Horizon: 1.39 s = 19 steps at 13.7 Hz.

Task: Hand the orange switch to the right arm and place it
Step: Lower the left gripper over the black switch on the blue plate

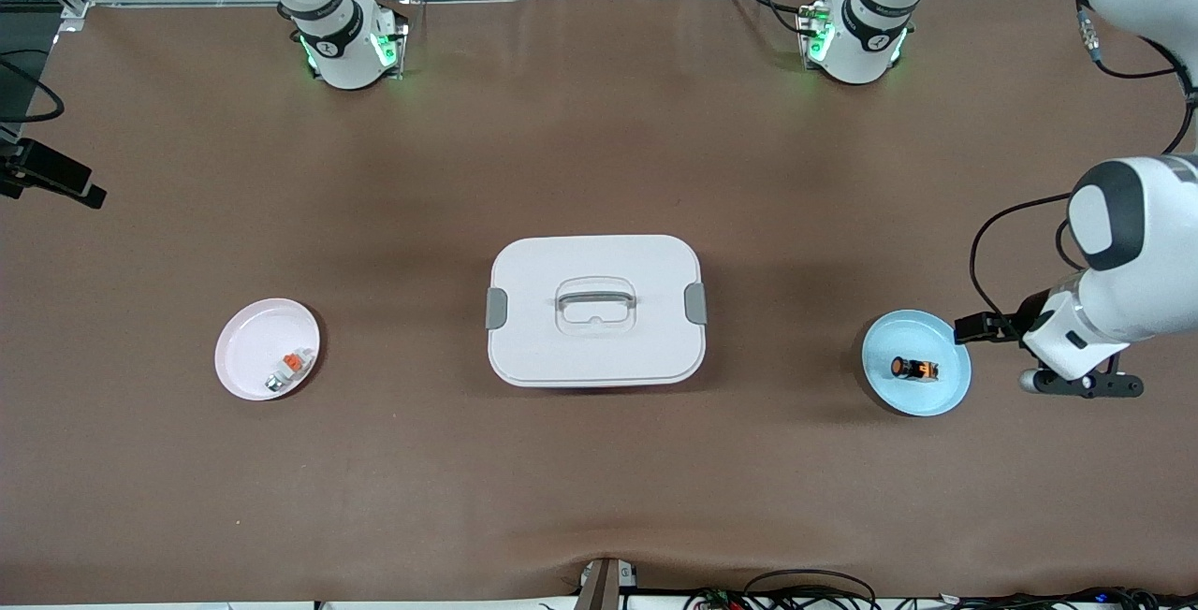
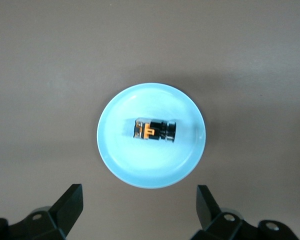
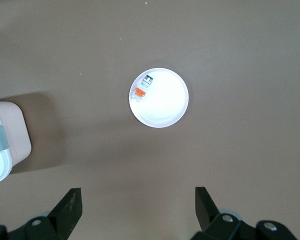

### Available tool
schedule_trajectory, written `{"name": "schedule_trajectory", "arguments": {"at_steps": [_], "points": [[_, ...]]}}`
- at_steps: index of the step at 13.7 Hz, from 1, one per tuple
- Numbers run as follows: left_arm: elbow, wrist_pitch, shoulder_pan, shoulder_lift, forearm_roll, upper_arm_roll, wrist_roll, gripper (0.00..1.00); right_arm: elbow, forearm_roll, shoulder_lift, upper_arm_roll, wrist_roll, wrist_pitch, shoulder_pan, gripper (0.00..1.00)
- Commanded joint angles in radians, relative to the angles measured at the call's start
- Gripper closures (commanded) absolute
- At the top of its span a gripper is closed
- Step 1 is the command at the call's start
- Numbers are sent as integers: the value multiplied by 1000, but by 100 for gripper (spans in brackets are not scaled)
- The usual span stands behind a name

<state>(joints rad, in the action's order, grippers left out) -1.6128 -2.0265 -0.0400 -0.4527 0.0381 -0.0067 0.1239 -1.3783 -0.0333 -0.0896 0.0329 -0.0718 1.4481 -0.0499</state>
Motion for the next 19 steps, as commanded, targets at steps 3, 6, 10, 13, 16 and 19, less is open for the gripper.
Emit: {"name": "schedule_trajectory", "arguments": {"at_steps": [3, 6, 10, 13, 16, 19], "points": [[8, -115, 3, -113, 117, -7, 34, 0, 1, -13, 10, -11, -10, -23, -8, 0], [14, -152, -1, -161, 112, -7, 54, 0, 1, -13, 10, -10, -10, -26, -10, 0], [7, -182, -26, -185, 115, -7, 144, 0, 2, -10, 10, -11, -10, -26, -10, 0], [7, -192, -23, -208, 121, -7, 145, 0, 2, -8, 10, -8, -8, -28, -11, 0], [7, -193, -20, -221, 121, -7, 132, 0, 2, -7, 10, -7, -6, -35, -11, 0], [8, -202, -9, -242, 121, -7, 128, 0, 4, 0, 10, -8, -6, -61, -11, 0]]}}
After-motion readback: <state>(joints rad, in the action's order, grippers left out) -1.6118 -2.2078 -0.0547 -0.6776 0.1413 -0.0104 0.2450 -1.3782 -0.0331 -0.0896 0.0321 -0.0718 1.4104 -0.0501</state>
